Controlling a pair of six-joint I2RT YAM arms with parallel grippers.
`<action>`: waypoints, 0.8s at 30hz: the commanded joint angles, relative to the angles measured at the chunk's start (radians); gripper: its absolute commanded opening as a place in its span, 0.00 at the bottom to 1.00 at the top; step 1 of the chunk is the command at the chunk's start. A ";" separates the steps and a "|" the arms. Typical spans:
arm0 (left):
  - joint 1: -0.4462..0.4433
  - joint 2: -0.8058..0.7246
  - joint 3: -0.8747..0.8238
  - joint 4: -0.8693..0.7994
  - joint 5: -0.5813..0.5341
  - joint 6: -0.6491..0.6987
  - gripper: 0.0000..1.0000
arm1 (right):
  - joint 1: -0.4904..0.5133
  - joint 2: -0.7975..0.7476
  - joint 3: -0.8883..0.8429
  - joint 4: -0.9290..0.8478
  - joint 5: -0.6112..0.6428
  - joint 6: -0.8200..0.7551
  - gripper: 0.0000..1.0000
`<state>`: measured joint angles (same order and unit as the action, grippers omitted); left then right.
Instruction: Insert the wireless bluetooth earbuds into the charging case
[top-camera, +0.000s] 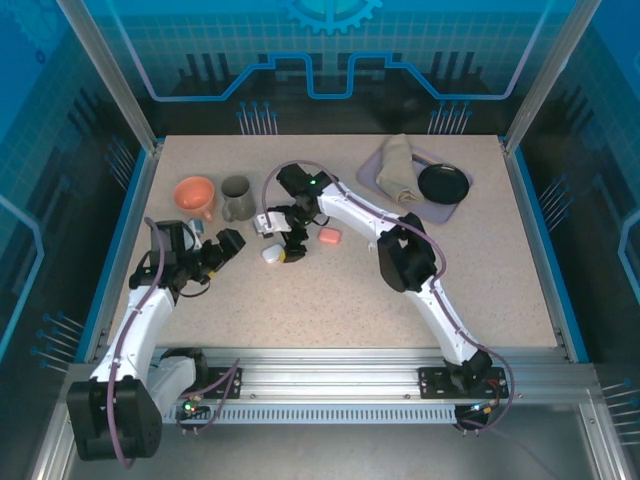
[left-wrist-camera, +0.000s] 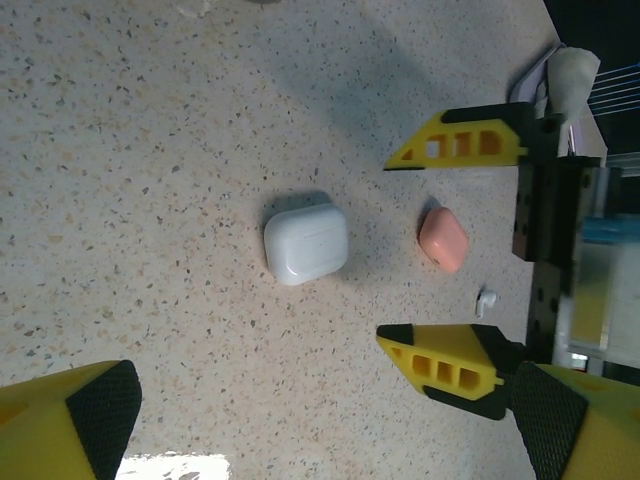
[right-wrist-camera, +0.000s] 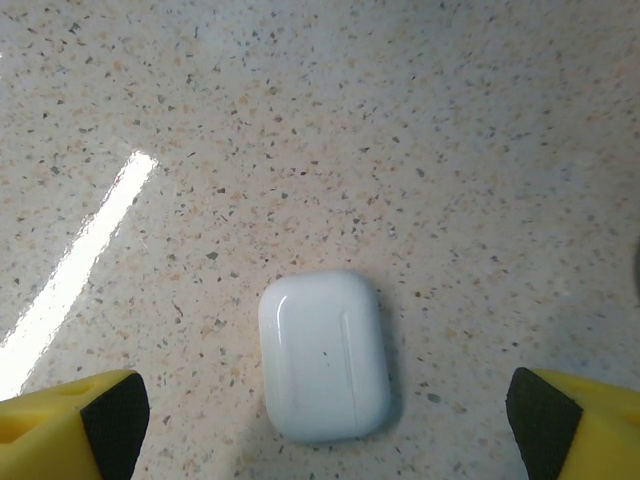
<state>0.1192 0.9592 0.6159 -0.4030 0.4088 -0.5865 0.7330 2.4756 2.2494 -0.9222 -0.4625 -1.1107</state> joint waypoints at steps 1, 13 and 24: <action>0.011 -0.020 -0.022 0.001 -0.015 -0.009 0.99 | 0.025 0.040 0.046 -0.041 0.038 0.031 0.95; 0.011 -0.025 -0.027 -0.095 -0.167 -0.014 0.99 | 0.045 0.132 0.130 -0.090 0.087 0.039 0.89; 0.010 -0.040 -0.031 -0.094 -0.188 -0.036 0.99 | 0.054 0.179 0.173 -0.131 0.142 0.012 0.81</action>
<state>0.1219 0.9356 0.5919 -0.4683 0.2382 -0.6044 0.7666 2.6171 2.3844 -1.0042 -0.3347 -1.0821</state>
